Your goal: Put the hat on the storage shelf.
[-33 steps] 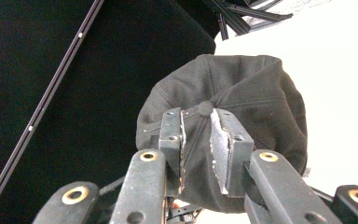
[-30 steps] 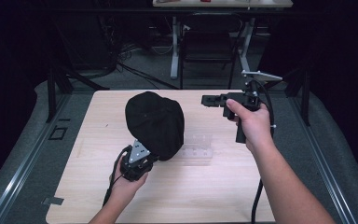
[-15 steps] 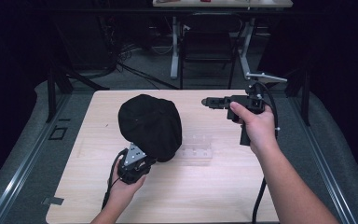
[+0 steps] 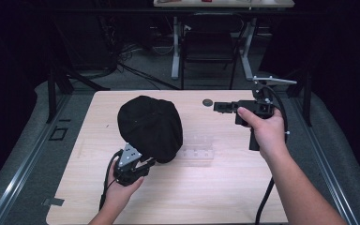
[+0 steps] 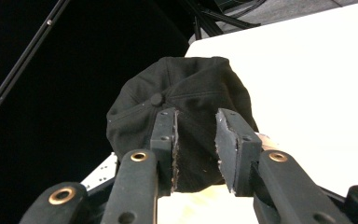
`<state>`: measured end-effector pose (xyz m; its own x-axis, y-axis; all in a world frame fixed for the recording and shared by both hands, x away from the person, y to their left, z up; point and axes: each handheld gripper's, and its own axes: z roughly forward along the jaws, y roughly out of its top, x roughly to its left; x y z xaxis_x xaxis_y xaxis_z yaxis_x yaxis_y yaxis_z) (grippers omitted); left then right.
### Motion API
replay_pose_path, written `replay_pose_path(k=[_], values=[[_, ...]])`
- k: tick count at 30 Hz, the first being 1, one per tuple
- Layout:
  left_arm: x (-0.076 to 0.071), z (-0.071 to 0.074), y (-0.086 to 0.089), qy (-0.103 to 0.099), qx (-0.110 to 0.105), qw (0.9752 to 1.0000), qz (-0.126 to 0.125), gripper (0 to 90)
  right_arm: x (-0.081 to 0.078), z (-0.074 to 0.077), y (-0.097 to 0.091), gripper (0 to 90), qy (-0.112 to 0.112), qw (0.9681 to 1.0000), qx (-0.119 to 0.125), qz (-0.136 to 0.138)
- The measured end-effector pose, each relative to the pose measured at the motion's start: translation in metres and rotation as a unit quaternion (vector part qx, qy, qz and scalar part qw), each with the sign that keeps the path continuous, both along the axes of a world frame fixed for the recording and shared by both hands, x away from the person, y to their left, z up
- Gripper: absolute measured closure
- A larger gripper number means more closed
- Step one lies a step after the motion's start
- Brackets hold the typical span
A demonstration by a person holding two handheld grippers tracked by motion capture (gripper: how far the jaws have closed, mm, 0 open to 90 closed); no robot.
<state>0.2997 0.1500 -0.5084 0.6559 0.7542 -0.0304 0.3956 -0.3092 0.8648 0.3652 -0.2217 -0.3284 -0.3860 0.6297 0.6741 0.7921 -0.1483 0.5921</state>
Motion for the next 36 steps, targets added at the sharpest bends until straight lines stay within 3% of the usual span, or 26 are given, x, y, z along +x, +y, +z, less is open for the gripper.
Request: replay_pose_path(k=[8,15,22,24,28,36], values=[[-0.005,0.002,0.008,0.001,-0.008,1.0000,0.003,60.2,-0.008,0.001,-0.006,67.7,-0.011,0.9994,-0.033,-0.005],[-0.009,0.003,0.023,0.009,-0.019,0.9997,0.015,53.4,-0.021,-0.002,-0.015,66.2,-0.031,0.9970,-0.069,-0.017],[-0.013,0.002,0.034,0.016,-0.021,0.9994,0.023,49.2,-0.031,-0.007,-0.023,63.9,-0.041,0.9955,-0.083,-0.018],[-0.014,0.001,0.038,0.021,-0.026,0.9991,0.028,48.3,-0.037,-0.010,-0.026,62.3,-0.051,0.9935,-0.100,-0.019],[-0.015,0.000,0.044,0.028,-0.030,0.9986,0.034,47.4,-0.043,-0.013,-0.030,61.0,-0.054,0.9921,-0.112,-0.019],[-0.019,-0.006,0.053,0.037,-0.032,0.9977,0.046,47.1,-0.059,-0.029,-0.034,56.4,-0.079,0.9858,-0.146,-0.024]])
